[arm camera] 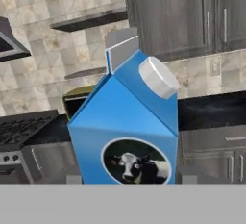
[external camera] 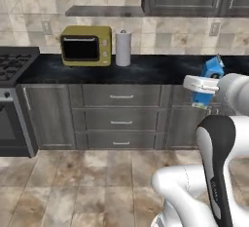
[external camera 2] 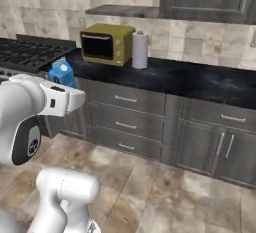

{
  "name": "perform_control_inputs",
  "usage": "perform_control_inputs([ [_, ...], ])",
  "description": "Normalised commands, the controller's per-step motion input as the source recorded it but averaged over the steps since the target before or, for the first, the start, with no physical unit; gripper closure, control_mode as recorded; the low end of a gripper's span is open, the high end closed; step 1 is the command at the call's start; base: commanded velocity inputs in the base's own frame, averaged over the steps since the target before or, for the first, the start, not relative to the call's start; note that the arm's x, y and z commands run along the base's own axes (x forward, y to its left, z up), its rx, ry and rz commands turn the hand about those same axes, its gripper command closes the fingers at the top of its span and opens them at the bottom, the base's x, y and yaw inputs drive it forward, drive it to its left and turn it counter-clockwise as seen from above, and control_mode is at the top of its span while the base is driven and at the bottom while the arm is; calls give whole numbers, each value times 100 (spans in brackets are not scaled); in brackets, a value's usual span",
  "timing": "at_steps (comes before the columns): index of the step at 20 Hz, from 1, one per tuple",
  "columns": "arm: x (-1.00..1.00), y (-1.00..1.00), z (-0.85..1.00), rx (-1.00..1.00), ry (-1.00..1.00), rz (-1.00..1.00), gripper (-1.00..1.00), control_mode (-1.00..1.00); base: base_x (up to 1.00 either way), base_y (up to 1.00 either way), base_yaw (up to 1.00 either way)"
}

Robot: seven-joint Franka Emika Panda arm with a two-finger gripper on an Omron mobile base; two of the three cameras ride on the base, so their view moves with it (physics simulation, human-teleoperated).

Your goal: Take a sugar cube from the saucer and place it inside the coffee. Then, grab milk from the fridge and place it next to the coffee on the counter to sweeten the coffee.

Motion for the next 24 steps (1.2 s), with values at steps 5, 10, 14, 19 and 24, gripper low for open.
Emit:
perform_control_inputs([
  [5, 0, 0, 0, 0, 0, 0, 100, 100, 100, 50, 62],
  [10, 0, 0, 0, 0, 0, 0, 100, 100, 100, 56, 60],
  [14, 0, 0, 0, 0, 0, 0, 100, 100, 100, 78, 54],
  [19, 0, 0, 0, 0, 0, 0, 100, 100, 100, 92, 46],
  [24, 0, 0, 0, 0, 0, 0, 100, 100, 100, 97, 32],
])
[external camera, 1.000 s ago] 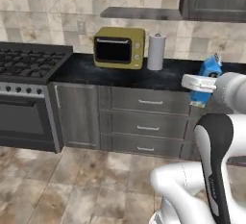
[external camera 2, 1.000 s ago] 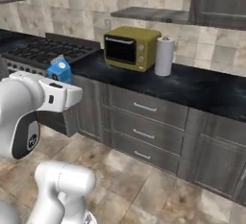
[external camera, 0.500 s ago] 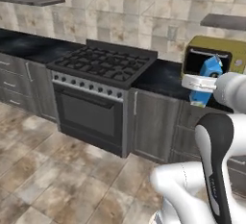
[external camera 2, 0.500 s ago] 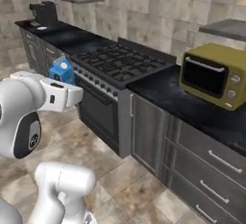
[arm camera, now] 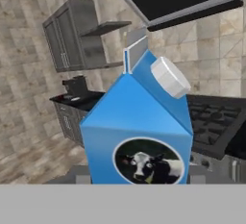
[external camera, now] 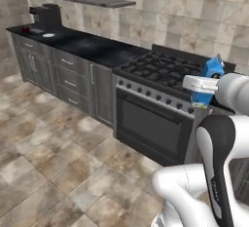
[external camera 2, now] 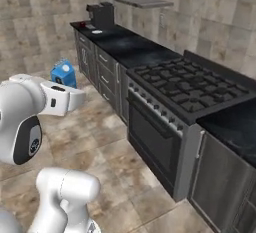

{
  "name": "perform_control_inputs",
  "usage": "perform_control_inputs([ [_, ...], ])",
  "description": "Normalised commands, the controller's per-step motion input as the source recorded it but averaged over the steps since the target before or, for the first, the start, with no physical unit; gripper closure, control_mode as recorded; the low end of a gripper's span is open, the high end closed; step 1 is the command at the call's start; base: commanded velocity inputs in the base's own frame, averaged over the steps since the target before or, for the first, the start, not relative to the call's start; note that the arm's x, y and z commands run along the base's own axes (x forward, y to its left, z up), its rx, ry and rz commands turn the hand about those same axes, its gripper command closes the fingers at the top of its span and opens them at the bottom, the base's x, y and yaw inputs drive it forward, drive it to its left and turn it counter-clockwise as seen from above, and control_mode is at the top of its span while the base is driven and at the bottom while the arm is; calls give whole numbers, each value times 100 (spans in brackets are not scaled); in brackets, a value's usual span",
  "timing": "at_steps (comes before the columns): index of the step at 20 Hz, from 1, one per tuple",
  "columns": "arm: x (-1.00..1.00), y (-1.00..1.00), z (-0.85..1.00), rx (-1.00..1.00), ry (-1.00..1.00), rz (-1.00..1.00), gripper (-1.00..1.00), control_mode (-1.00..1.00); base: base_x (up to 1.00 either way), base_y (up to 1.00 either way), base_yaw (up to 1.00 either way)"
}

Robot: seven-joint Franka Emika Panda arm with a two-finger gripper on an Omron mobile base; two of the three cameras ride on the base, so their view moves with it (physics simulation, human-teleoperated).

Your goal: Take a sugar cube from the saucer and place it inside the coffee. Then, grab milk from the fridge and place it next to the coffee on the counter to sweeten the coffee.

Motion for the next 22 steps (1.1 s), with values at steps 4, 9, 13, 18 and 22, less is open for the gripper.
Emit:
perform_control_inputs([
  [4, 0, 0, 0, 0, 0, 0, 100, 100, 100, 100, 19],
  [9, 0, 0, 0, 0, 0, 0, 100, 100, 100, 100, 6],
  [13, 0, 0, 0, 0, 0, 0, 100, 100, 100, 100, 1],
  [18, 0, 0, 0, 0, 0, 0, 100, 100, 100, 100, 0],
  [22, 0, 0, 0, 0, 0, 0, 100, 100, 100, 100, -8],
])
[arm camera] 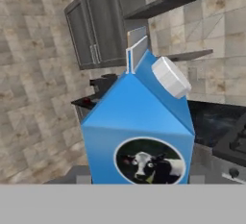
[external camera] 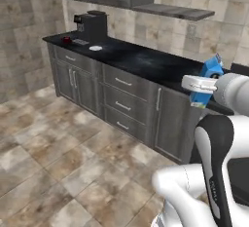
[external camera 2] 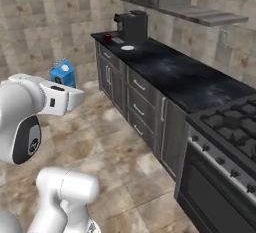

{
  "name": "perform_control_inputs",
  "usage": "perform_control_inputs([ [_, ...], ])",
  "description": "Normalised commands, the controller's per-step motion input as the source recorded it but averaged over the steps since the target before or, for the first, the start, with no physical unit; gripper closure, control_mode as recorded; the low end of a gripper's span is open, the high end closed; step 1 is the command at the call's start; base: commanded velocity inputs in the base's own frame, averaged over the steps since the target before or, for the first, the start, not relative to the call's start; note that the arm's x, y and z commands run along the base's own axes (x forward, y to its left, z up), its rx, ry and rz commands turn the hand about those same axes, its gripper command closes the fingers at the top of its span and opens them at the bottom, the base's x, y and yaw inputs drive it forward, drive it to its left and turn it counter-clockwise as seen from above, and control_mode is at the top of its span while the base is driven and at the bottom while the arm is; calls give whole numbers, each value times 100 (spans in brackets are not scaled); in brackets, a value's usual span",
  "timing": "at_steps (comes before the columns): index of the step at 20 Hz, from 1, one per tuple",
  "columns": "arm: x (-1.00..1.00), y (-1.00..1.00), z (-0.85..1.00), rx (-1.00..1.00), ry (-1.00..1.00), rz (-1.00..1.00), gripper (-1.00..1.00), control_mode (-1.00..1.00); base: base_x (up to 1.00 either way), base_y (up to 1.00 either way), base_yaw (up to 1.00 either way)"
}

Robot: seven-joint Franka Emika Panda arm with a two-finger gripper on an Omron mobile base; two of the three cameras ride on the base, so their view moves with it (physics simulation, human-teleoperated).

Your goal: Take a sugar cube from the saucer and place it inside the coffee. Then, grab milk from the fridge and place it next to the coffee on the counter to sweeten the coffee.

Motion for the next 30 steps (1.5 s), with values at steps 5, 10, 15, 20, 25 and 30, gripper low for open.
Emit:
perform_control_inputs([
  [5, 0, 0, 0, 0, 0, 0, 100, 100, 100, 100, -19],
  [10, 0, 0, 0, 0, 0, 0, 100, 100, 100, 99, -24],
  [15, 0, 0, 0, 0, 0, 0, 100, 100, 100, 100, -26],
  [20, 0, 0, 0, 0, 0, 0, 100, 100, 100, 100, -31],
  [25, 0, 0, 0, 0, 0, 0, 100, 100, 100, 100, -33],
  [30, 0, 0, 0, 0, 0, 0, 100, 100, 100, 100, -32],
])
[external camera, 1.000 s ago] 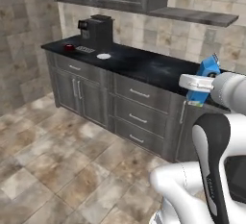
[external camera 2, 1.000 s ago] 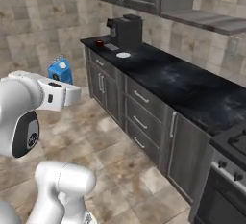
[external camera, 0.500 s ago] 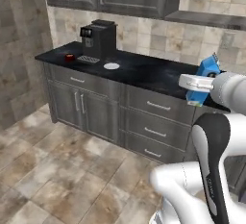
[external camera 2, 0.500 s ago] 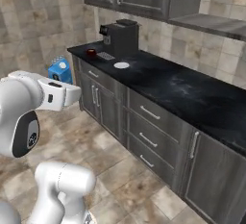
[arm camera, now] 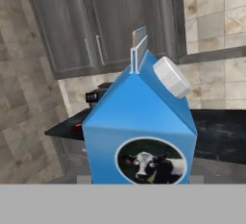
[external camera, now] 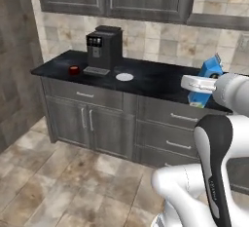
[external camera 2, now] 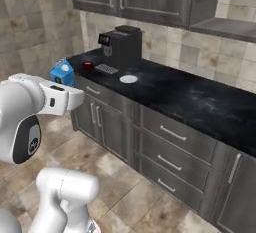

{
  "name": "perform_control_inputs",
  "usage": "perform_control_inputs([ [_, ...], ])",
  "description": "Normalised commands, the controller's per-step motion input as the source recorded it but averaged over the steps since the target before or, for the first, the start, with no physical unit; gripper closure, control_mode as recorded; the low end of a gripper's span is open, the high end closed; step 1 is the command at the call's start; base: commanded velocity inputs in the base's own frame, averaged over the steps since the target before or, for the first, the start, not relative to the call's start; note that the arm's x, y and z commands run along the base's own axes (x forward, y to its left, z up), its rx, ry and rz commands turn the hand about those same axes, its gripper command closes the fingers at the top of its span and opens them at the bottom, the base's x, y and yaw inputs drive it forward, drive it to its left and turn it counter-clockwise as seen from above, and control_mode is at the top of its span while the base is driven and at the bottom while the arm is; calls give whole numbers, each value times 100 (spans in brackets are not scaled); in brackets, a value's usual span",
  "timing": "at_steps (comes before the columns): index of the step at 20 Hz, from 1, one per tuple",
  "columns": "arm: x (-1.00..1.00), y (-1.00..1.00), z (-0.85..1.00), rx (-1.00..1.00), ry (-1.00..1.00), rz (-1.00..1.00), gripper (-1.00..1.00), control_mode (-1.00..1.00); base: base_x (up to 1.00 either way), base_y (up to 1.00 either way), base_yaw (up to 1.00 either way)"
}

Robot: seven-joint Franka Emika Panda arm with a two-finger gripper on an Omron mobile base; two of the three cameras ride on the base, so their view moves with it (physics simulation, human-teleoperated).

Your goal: Take a sugar cube from the saucer and place it inside the coffee. Then, grab milk from the fridge and place it next to the coffee on the counter to sweeten the coffee.

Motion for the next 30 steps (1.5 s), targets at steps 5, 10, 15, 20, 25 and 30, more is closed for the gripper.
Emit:
perform_control_inputs([
  [5, 0, 0, 0, 0, 0, 0, 100, 100, 100, 100, -30],
  [10, 0, 0, 0, 0, 0, 0, 100, 100, 100, 100, -30],
  [15, 0, 0, 0, 0, 0, 0, 100, 100, 100, 100, -32],
  [20, 0, 0, 0, 0, 0, 0, 100, 100, 100, 100, -38],
  [25, 0, 0, 0, 0, 0, 0, 100, 100, 93, 100, -43],
  [30, 0, 0, 0, 0, 0, 0, 100, 100, 40, 100, -50],
])
